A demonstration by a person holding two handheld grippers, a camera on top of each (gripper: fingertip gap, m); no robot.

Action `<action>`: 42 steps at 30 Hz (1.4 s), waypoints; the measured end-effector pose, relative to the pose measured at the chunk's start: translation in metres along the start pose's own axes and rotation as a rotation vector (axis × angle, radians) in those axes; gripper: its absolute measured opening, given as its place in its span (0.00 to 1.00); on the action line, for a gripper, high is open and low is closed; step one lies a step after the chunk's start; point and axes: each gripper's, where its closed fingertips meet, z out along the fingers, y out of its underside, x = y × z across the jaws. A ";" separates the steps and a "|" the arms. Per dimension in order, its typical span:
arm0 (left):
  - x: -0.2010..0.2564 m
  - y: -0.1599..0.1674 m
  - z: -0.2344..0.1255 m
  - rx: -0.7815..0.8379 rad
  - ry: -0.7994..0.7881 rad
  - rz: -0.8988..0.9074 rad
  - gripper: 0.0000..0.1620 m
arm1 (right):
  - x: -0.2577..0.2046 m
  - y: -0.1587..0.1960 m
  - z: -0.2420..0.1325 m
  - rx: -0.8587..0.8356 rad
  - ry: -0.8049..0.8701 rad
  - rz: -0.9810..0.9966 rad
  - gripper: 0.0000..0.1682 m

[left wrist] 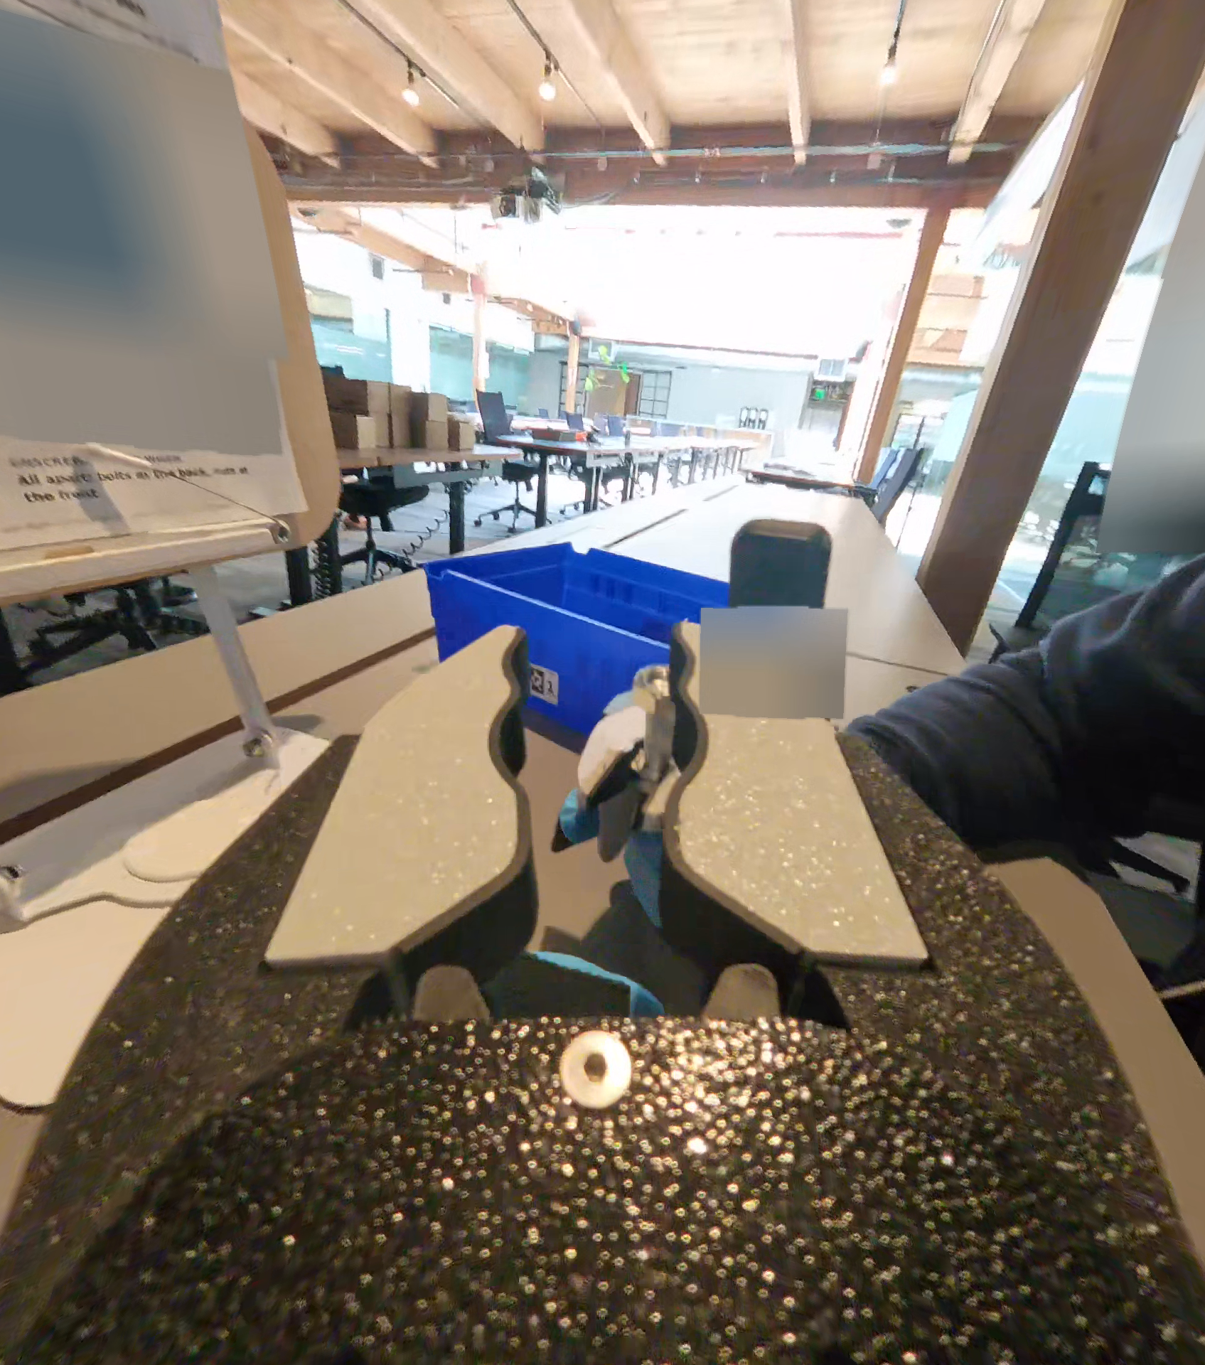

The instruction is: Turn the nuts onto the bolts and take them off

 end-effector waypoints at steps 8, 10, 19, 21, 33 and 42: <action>0.010 0.028 0.016 -0.100 0.014 0.037 0.22 | 0.004 0.001 -0.002 0.005 -0.016 0.052 0.09; 0.012 0.033 0.018 -0.120 0.024 0.041 0.21 | 0.003 0.002 -0.001 0.001 -0.028 0.053 0.09; 0.038 0.041 0.015 -0.189 0.176 0.222 0.08 | -0.030 0.010 0.001 -0.053 -0.245 0.093 0.09; 0.039 0.042 0.014 -0.202 0.200 0.210 0.08 | -0.032 0.010 0.001 -0.058 -0.259 0.099 0.09; 0.028 0.034 0.006 -0.185 0.139 0.184 0.14 | -0.012 0.014 0.004 -0.084 -0.079 0.046 0.09; 0.025 0.052 0.012 -0.295 0.060 0.349 0.17 | -0.006 0.025 0.008 -0.158 0.011 -0.055 0.09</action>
